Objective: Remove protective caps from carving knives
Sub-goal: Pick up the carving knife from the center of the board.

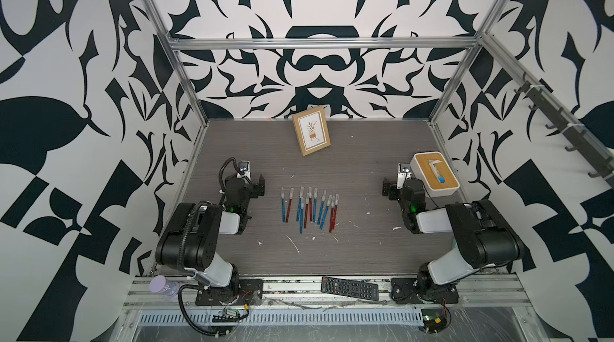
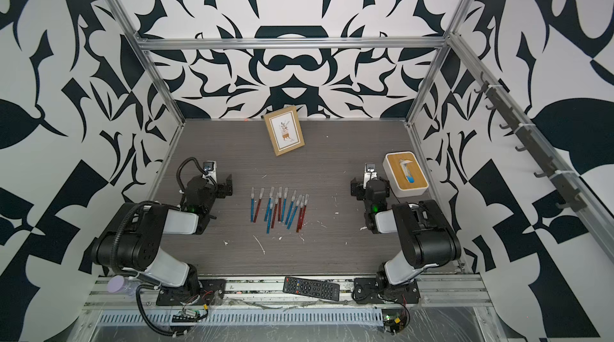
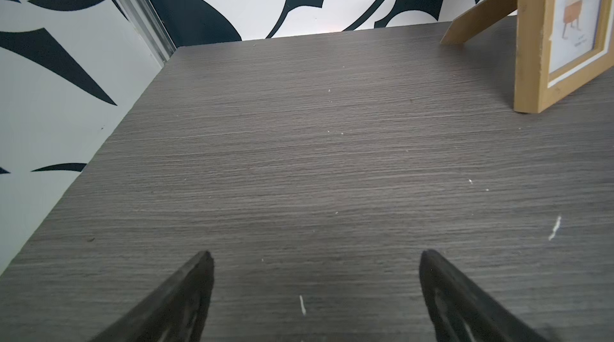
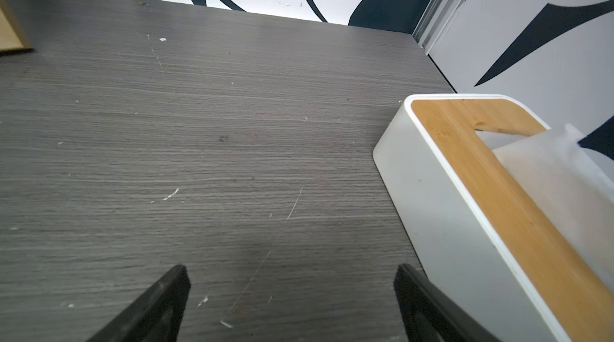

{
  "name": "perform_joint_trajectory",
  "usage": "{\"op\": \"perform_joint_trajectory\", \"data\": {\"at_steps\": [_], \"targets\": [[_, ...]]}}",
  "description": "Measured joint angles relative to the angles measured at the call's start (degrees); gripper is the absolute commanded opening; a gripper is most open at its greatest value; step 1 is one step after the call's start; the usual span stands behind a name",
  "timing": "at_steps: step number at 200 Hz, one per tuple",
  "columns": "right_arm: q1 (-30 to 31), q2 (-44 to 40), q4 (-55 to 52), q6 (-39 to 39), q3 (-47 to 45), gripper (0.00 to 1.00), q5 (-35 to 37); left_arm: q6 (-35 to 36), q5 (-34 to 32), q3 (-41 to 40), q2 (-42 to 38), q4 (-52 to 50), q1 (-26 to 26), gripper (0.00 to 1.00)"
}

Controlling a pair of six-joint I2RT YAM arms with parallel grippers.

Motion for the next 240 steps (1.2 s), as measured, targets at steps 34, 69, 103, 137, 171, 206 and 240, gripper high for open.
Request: {"op": "perform_joint_trajectory", "data": {"at_steps": [34,69,103,137,171,206,240], "targets": [[0.0,0.0,0.0,0.0,0.0,0.99,0.0,0.0,0.1,0.0,0.0,0.0,0.0,1.00],[0.0,0.0,0.0,0.0,0.0,0.99,0.0,0.0,0.1,0.0,0.0,0.0,0.0,1.00],[-0.7,0.0,-0.5,0.2,0.0,0.99,-0.2,-0.1,0.1,0.0,0.0,0.0,0.0,1.00],[-0.8,0.0,-0.9,0.2,0.0,0.99,-0.2,-0.7,1.5,0.5,0.0,-1.0,1.3,1.00],[-0.8,0.0,-0.9,0.2,0.0,0.99,-0.2,-1.1,2.2,1.0,0.0,-1.1,1.7,1.00],[-0.8,0.0,-0.9,0.2,0.1,0.99,-0.2,-1.3,2.7,1.0,0.0,-1.3,1.7,1.00],[-0.8,0.0,-0.9,0.3,0.1,0.99,-0.2,-1.3,2.9,1.0,0.0,-1.3,1.9,1.00]]}}
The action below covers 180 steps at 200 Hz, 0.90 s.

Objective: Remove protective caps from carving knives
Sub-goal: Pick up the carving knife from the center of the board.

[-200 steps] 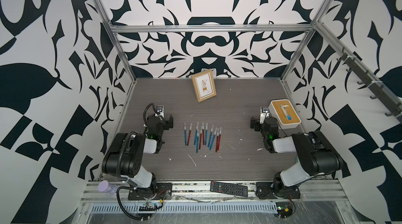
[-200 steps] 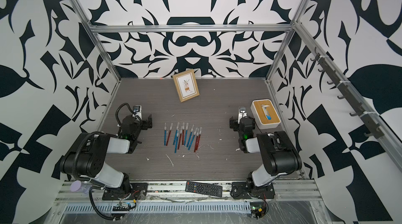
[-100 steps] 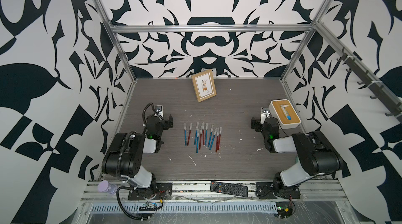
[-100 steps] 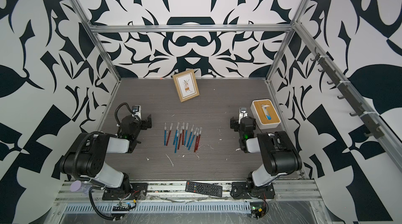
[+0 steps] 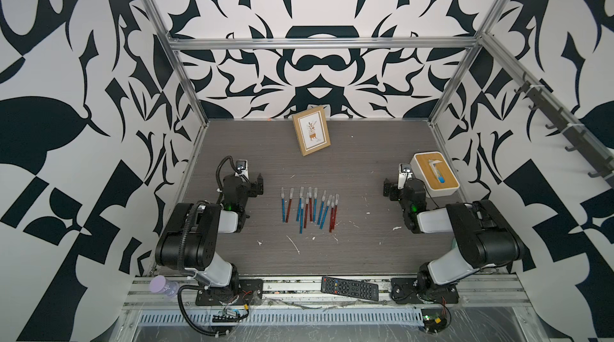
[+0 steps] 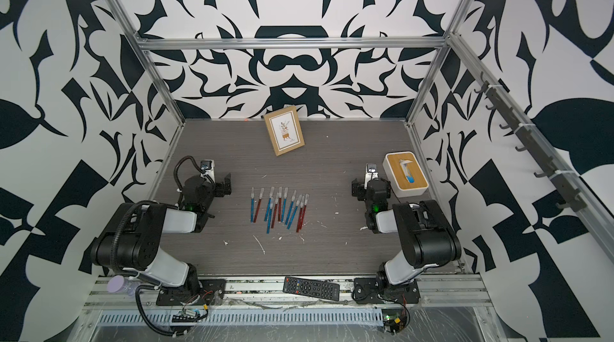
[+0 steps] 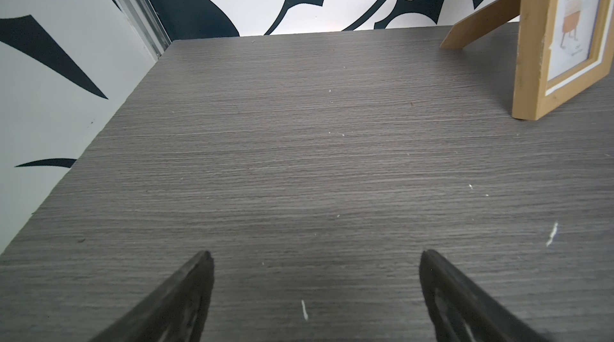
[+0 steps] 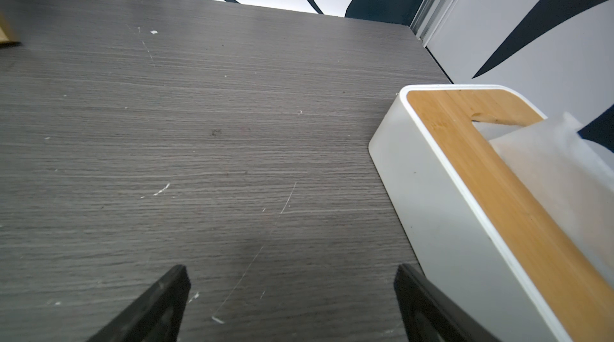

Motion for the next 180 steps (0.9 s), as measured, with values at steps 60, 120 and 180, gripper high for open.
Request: {"op": "perform_joint_trajectory", "data": {"at_steps": [60,120,180], "targets": [[0.0,-9.1,-11.9,2.5,3.5,1.00,1.7,-0.3,0.0,0.6,-4.5,-5.6,0.0,1.00],[-0.3,-21.4,-32.7,5.6,10.8,1.00,-0.3,-6.1,0.9,11.4,-18.5,-27.8,0.0,1.00],[-0.2,-22.8,-53.5,7.8,25.1,1.00,-9.9,-18.3,3.7,20.1,-23.8,-45.0,-0.1,1.00]]}}
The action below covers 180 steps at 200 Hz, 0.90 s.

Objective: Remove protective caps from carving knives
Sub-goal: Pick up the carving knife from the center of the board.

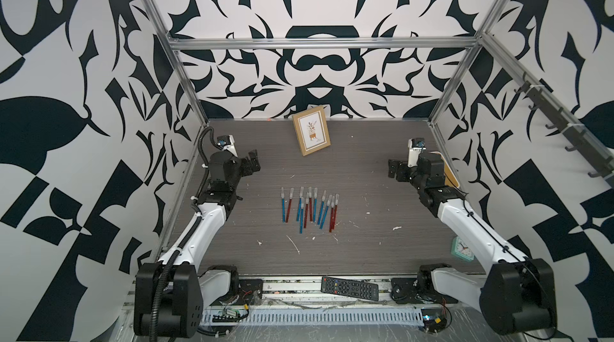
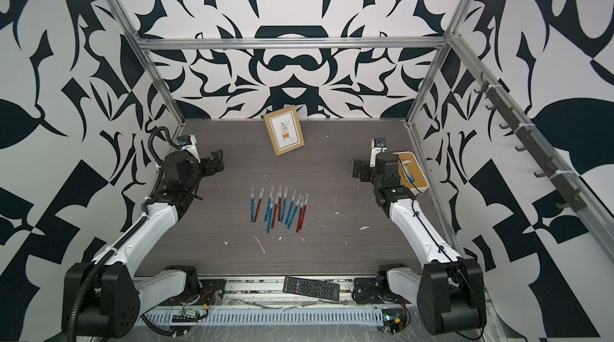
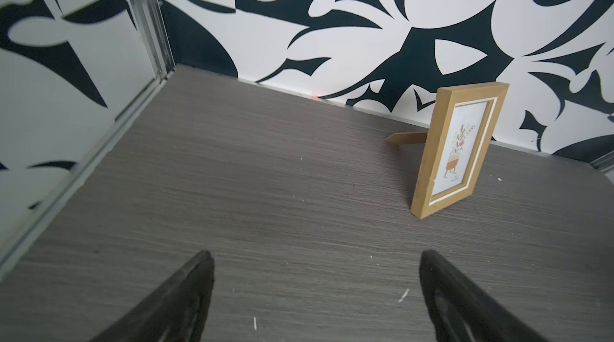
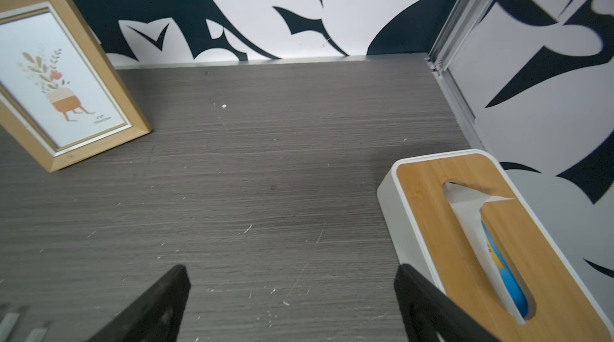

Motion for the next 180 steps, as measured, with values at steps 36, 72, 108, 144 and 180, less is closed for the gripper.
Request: {"op": "perform_joint_trajectory", "data": {"at_steps": [36,72,108,144,180], "targets": [[2.6,5.4,-9.9,1.7,8.2,1.00,-2.4,-4.6,1.2,1.8,-0.3,-7.0,-2.1,1.00],[5.5,12.2,-17.0,4.3,15.7,0.99,-4.6,-7.4,0.8,5.3,0.0,-13.7,-6.5,1.00],[6.7,15.3,-18.4,7.6,16.9,0.99,-7.4,-9.7,0.2,7.9,1.4,-17.6,-13.2,1.00],[7.7,17.4,-19.0,9.4,16.9,0.99,-8.2,-12.2,-0.1,9.8,4.3,-21.2,-21.3,1.00],[8.6,17.9,-18.9,10.2,16.9,0.99,-9.6,-13.2,-0.3,16.3,12.6,-25.5,-31.5,0.97]]}}
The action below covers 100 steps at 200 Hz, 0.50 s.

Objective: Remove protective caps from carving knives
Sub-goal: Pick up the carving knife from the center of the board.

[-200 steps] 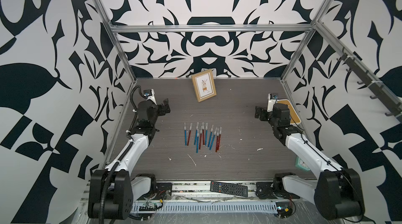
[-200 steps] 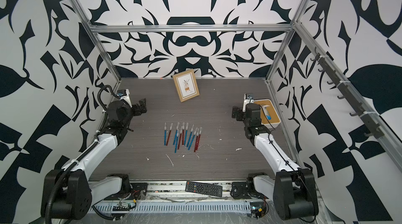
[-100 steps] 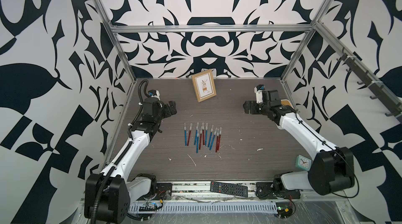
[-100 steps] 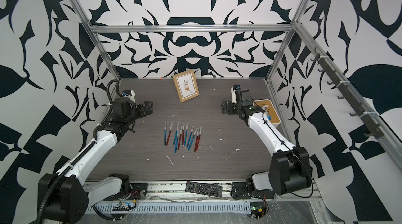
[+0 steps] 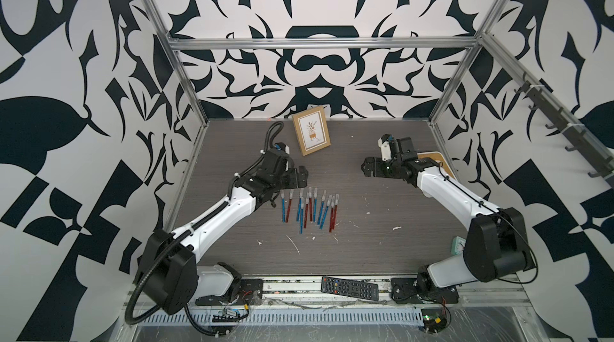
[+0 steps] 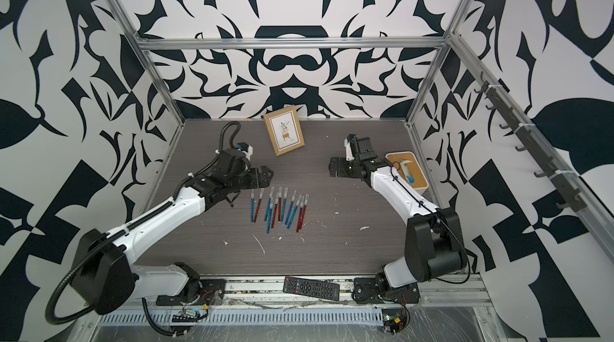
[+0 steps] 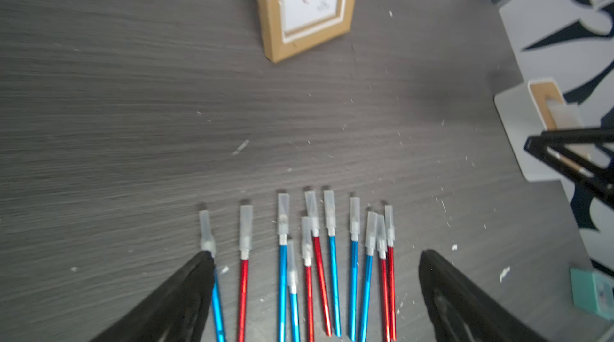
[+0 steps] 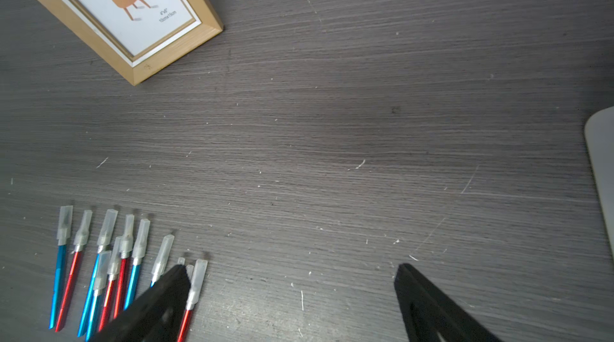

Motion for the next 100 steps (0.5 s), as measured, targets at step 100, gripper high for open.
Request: {"op": "perform_joint_trajectory", "data": {"at_steps": [100], "targets": [[-1.9,2.1,0.1,3.0,-0.4,0.93,-4.2,-0.6,0.7,17.4,19.5,-12.8,-16.9,0.71]]}}
